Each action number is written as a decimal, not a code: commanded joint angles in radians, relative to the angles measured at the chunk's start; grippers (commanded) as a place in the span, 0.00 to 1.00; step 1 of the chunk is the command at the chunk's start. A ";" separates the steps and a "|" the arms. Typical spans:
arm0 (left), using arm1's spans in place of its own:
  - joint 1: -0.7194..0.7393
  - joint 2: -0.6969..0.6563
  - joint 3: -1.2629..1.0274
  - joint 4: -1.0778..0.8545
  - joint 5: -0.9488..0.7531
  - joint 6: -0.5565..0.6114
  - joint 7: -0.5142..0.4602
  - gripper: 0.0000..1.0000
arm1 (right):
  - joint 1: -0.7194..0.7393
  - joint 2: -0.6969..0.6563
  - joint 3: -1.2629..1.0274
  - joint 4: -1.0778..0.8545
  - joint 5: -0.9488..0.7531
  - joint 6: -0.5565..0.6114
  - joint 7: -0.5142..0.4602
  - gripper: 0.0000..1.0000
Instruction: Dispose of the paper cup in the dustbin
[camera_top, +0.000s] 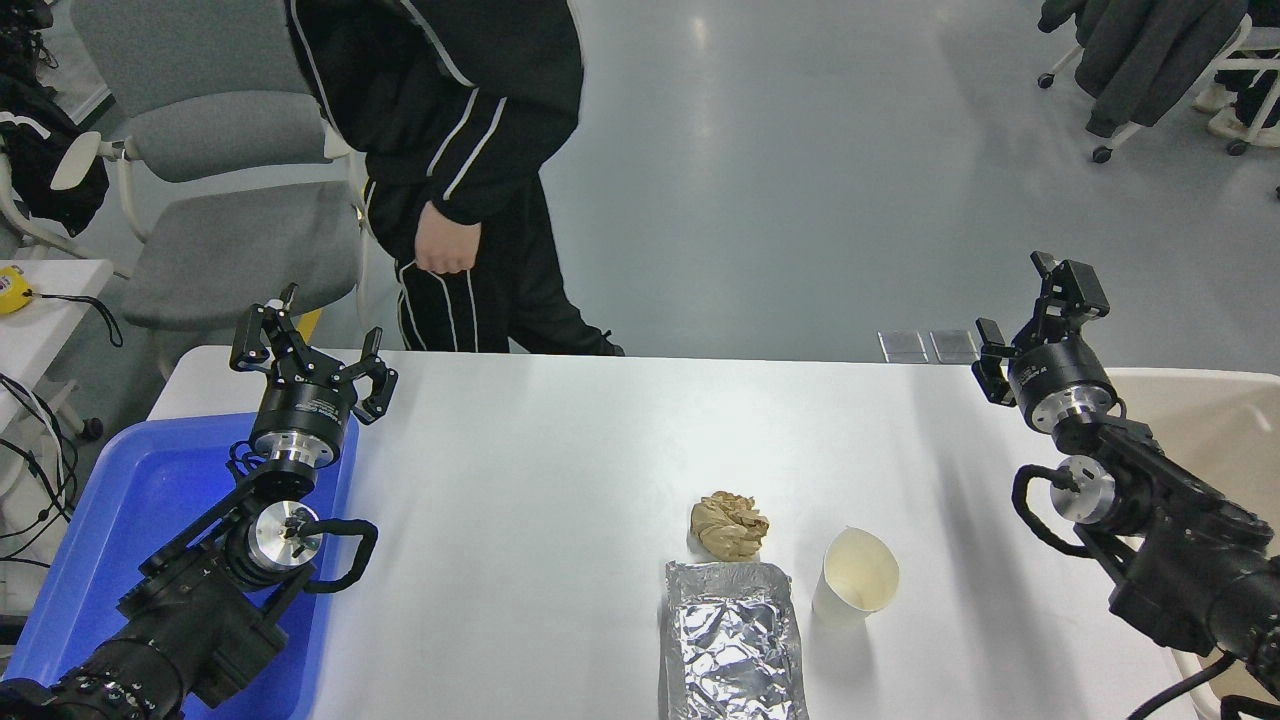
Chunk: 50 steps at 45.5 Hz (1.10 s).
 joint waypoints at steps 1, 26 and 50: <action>0.000 0.000 0.000 0.000 0.000 0.000 0.000 1.00 | 0.000 0.000 0.000 0.000 0.000 -0.001 0.000 0.99; 0.000 0.000 0.000 0.000 0.000 0.000 0.000 1.00 | 0.021 0.000 0.000 0.001 0.000 -0.001 0.000 0.99; 0.000 0.000 0.000 0.000 0.000 0.000 0.001 1.00 | 0.097 0.003 -0.017 -0.101 0.000 -0.055 -0.103 0.99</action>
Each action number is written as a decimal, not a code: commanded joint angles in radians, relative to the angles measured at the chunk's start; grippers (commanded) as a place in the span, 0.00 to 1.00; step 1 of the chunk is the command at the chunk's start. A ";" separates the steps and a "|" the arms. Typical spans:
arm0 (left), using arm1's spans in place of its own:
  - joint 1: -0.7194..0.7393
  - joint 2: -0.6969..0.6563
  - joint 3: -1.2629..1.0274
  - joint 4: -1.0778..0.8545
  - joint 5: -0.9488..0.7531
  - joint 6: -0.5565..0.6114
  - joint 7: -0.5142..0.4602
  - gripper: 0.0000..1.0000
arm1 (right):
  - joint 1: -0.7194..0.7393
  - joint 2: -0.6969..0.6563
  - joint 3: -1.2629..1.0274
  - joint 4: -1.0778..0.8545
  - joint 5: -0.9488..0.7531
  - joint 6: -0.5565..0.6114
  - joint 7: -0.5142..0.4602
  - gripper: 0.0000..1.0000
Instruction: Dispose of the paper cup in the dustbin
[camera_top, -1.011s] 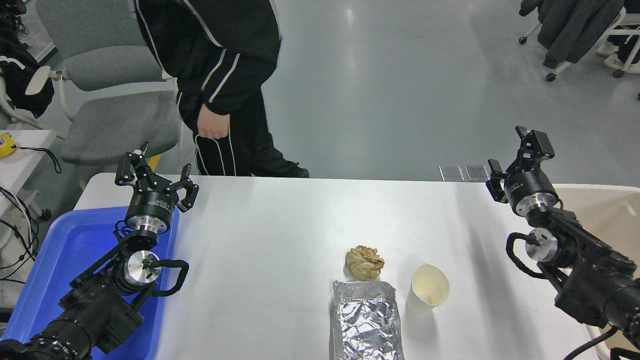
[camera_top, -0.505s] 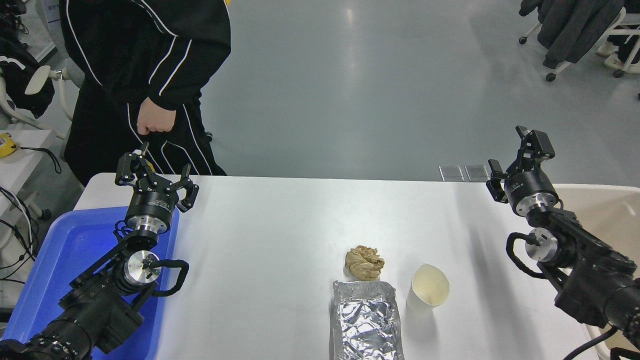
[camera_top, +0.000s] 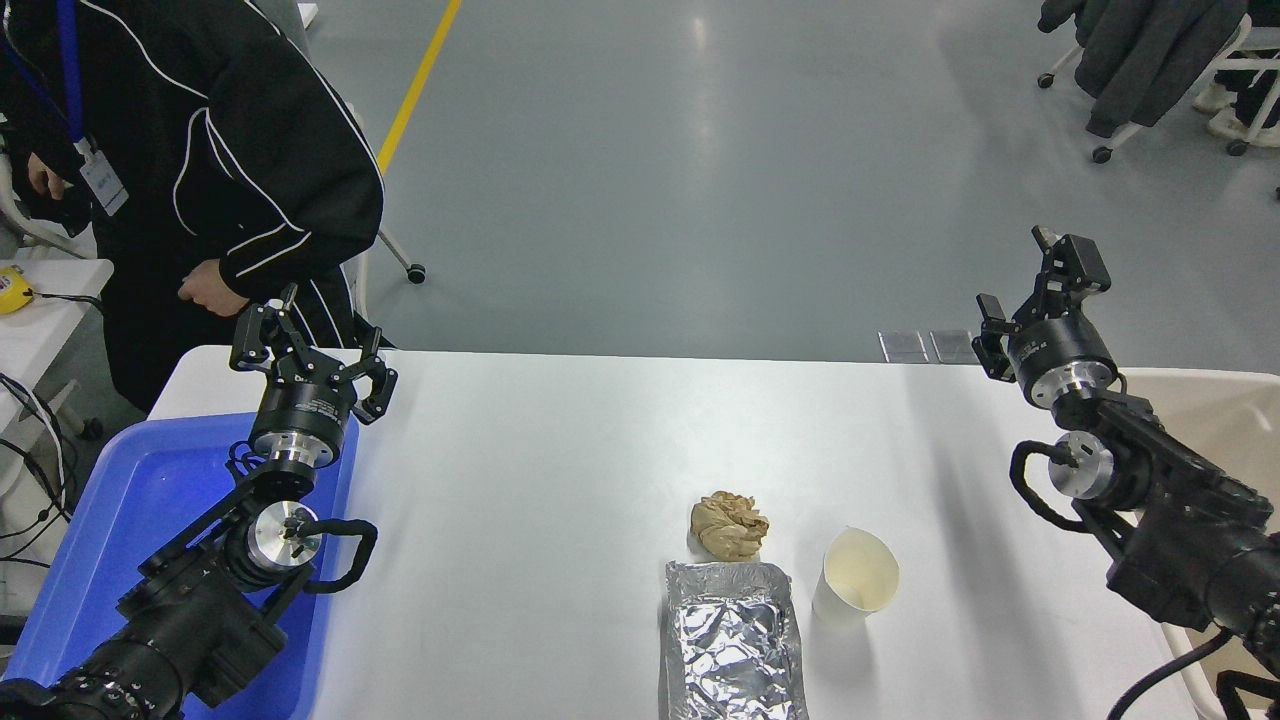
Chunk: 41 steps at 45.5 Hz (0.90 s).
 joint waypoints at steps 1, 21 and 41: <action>0.000 -0.001 0.000 0.000 0.000 0.000 0.001 1.00 | 0.033 0.005 -0.016 -0.084 0.000 -0.018 -0.088 0.99; 0.000 -0.001 0.000 0.000 0.000 0.000 -0.001 1.00 | 0.063 -0.020 -0.078 -0.135 0.002 -0.005 -0.100 0.99; 0.000 -0.001 0.000 0.000 0.000 0.000 0.001 1.00 | 0.129 -0.096 -0.205 -0.066 0.000 0.002 -0.100 0.99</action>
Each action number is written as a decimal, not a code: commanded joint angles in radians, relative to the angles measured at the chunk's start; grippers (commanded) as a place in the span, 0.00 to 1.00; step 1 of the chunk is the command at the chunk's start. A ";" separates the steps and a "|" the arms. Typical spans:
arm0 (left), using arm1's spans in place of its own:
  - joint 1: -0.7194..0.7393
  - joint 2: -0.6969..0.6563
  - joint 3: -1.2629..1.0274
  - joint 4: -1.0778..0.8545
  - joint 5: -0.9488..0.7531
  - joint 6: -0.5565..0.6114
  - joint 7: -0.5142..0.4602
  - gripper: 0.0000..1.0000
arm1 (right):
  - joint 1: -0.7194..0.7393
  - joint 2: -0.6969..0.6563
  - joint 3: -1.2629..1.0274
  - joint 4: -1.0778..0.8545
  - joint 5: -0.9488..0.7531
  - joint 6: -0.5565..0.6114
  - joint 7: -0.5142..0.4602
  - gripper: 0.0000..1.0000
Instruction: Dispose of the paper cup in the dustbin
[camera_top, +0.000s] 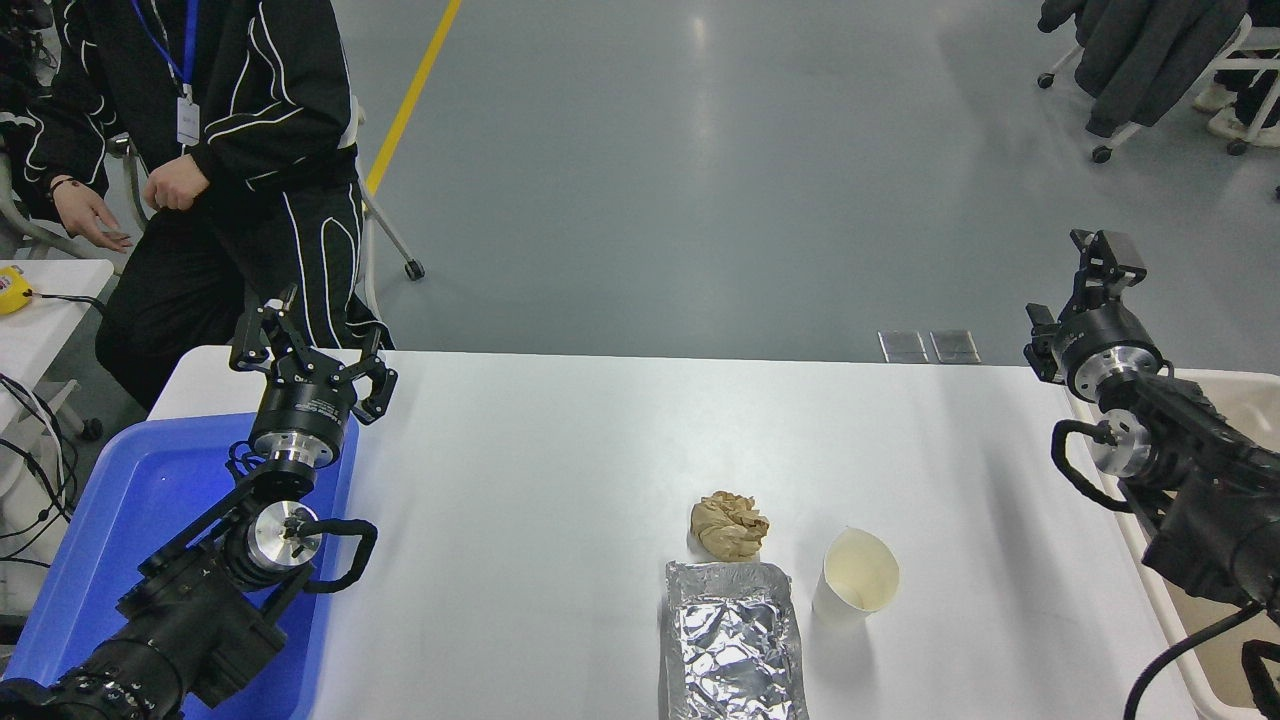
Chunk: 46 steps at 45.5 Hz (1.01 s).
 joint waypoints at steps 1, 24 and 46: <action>0.000 -0.001 0.000 0.000 0.000 0.000 0.000 1.00 | 0.072 -0.065 -0.159 0.065 -0.002 0.004 -0.003 0.99; 0.000 -0.001 0.000 0.000 0.000 0.000 0.000 1.00 | 0.623 -0.125 -1.274 0.398 -0.034 0.139 -0.003 1.00; 0.000 -0.001 0.000 0.000 0.000 0.000 0.000 1.00 | 0.792 0.082 -1.549 0.493 -0.534 0.263 -0.002 1.00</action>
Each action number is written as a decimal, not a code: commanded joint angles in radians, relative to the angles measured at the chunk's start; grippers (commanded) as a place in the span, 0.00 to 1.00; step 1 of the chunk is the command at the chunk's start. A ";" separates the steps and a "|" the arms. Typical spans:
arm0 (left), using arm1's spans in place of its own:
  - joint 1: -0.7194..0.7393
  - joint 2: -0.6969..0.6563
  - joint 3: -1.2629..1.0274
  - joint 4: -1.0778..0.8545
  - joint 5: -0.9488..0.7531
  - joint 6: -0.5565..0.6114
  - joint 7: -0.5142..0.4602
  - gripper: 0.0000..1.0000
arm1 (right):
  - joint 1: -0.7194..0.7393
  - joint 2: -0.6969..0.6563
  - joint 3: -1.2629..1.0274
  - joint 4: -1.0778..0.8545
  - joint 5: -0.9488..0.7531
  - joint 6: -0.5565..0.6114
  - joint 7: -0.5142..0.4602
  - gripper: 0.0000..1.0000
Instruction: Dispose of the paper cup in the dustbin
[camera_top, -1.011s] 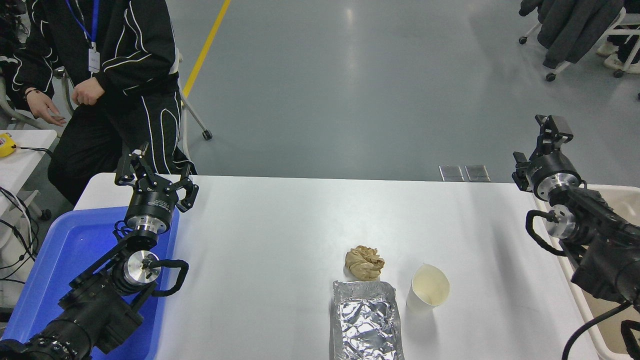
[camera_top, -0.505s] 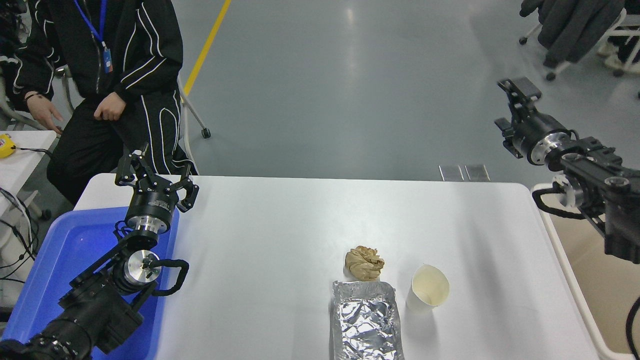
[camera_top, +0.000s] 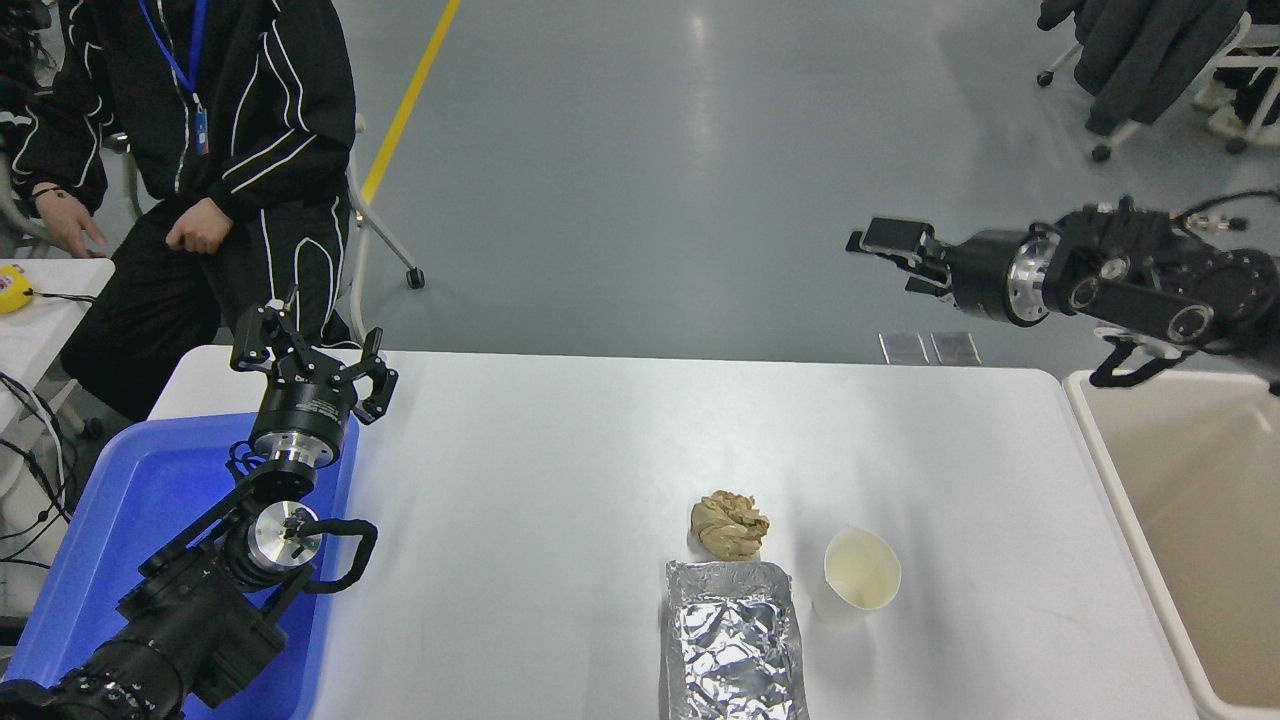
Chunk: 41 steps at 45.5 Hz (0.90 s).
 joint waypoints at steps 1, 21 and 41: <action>0.000 0.000 0.000 0.000 0.000 0.000 0.000 1.00 | 0.093 0.109 -0.138 0.066 -0.238 0.036 0.001 0.99; 0.000 0.000 0.000 0.000 0.000 0.000 0.000 1.00 | 0.098 0.293 -0.215 0.122 -0.335 0.038 0.007 0.99; 0.000 0.000 0.000 0.000 0.000 0.000 0.000 1.00 | 0.136 0.144 -0.215 0.396 -0.464 0.042 0.009 1.00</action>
